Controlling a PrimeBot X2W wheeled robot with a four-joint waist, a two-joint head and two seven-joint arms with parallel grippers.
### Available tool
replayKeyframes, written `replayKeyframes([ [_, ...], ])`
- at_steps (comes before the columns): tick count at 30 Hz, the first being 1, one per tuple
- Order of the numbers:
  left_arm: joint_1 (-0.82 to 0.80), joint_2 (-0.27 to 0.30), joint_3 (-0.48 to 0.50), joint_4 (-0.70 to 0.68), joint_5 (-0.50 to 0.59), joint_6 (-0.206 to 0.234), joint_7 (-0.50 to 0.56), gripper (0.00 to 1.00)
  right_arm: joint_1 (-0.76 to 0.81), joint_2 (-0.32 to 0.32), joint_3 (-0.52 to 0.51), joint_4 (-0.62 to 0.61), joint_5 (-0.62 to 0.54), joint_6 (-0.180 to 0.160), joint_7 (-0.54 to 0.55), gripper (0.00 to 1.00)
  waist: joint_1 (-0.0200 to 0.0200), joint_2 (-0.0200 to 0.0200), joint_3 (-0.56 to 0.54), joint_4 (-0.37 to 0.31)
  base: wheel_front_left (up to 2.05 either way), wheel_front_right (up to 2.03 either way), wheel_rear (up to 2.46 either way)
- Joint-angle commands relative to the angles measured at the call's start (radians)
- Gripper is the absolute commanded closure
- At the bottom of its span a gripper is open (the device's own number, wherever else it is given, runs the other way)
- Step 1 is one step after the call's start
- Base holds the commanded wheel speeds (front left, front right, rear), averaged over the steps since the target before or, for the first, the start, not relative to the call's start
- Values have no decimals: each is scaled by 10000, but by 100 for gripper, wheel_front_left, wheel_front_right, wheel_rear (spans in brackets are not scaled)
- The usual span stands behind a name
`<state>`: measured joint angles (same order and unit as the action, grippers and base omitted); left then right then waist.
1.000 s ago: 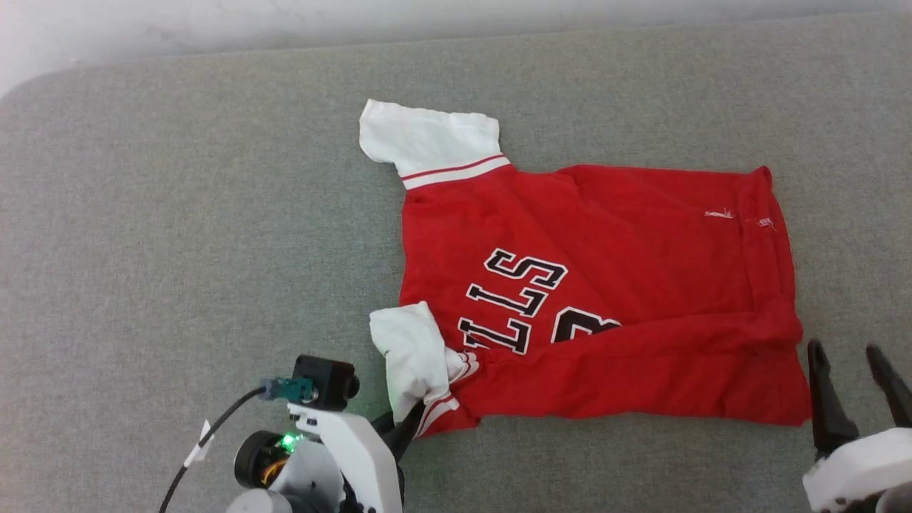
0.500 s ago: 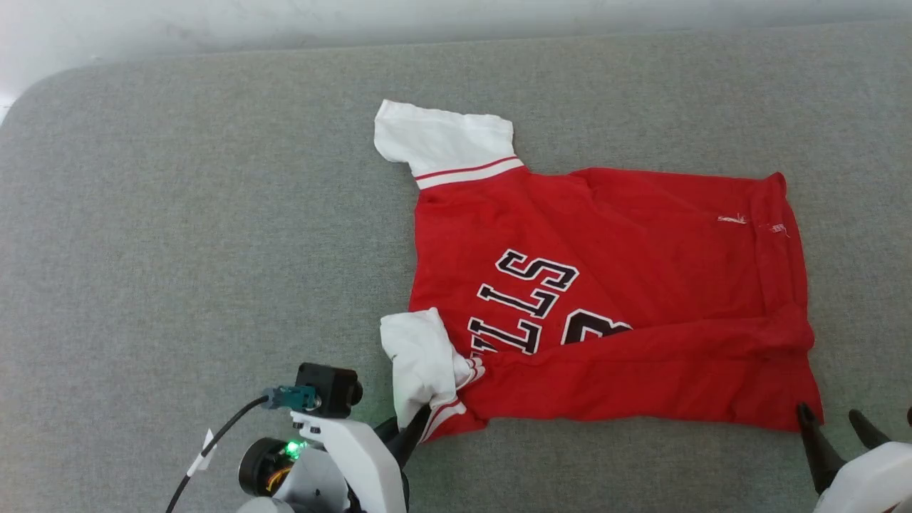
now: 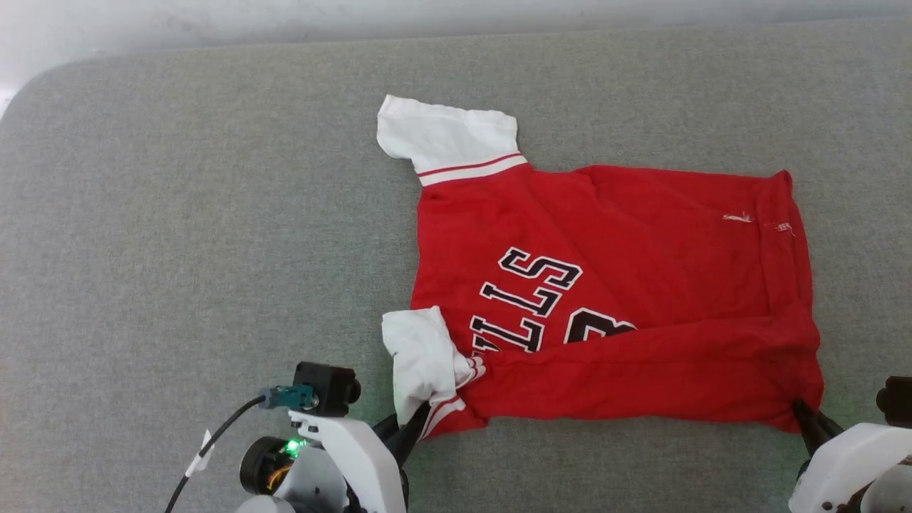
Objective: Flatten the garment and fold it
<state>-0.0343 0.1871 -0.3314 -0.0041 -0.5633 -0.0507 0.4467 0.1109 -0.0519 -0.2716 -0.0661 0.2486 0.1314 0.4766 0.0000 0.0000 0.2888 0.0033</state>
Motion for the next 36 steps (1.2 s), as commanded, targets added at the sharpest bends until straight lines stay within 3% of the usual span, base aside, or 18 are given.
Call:
replayKeyframes([
  [1, -108, 28, 94, 174, -15, 105, -78, 100, -118, 16, 18, 14, -24, -7, 64, 100, 0, 0, -41, -28, 0, 0, 0],
  [11, 351, 211, 615, -739, -461, 335, -161, 100, -66, 16, 137, -1044, 24, -7, 538, 100, 0, 0, -212, -196, 0, 0, 0],
  [21, 1607, 712, 692, -2337, -867, 596, 663, 100, 671, 16, -59, -2424, 383, -7, 1462, 100, 0, 0, -471, -278, 0, 0, 0],
  [36, 2932, 1139, 677, -3518, -1466, 873, 1573, 100, 1981, 16, -271, -3033, 1020, -7, 2554, 100, 0, 0, -476, -196, 0, 0, 0],
])
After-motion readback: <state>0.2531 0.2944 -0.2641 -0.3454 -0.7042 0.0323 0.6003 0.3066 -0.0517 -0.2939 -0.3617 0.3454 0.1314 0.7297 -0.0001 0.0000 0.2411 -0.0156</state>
